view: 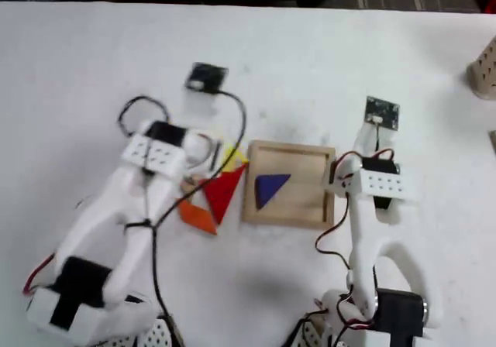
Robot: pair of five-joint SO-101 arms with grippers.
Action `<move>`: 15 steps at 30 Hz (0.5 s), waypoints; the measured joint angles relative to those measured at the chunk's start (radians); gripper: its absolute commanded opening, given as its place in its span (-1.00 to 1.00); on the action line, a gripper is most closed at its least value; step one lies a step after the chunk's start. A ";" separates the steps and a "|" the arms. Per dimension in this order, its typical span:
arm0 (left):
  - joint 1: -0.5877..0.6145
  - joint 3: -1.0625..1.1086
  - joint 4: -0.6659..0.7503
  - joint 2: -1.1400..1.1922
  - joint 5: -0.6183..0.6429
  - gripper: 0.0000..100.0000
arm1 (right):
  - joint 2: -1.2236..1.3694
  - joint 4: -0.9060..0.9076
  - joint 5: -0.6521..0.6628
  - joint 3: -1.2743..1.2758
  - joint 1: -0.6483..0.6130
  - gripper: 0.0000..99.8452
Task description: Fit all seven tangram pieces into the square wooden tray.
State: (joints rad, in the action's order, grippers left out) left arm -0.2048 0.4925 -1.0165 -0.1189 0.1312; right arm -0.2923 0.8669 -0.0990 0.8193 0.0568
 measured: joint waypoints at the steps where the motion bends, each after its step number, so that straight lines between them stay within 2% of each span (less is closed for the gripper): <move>1: 0.021 0.034 -0.002 -0.026 -0.002 -0.45 | 0.000 0.000 0.017 0.005 -0.009 -0.97; 4: 0.109 0.137 0.008 -0.117 -0.002 -0.45 | 0.000 0.014 0.064 0.008 -0.035 -0.97; 8: 0.252 0.305 0.103 -0.247 0.000 -0.49 | 0.000 0.051 0.078 0.008 -0.107 -0.97; 11: 0.311 0.405 0.183 -0.316 -0.002 -0.71 | -0.003 0.080 0.078 0.008 -0.163 -0.97; 14: 0.353 0.417 0.204 -0.338 -0.002 -0.97 | -0.061 0.097 0.078 0.048 -0.230 -0.97; 15: 0.359 0.417 0.206 -0.339 -0.002 -0.96 | -0.081 0.098 0.078 0.068 -0.262 -0.97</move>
State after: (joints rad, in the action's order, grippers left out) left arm 0.1542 0.9099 -0.8109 -0.4580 0.1297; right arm -0.3736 0.9651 -0.0207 0.8869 -0.2056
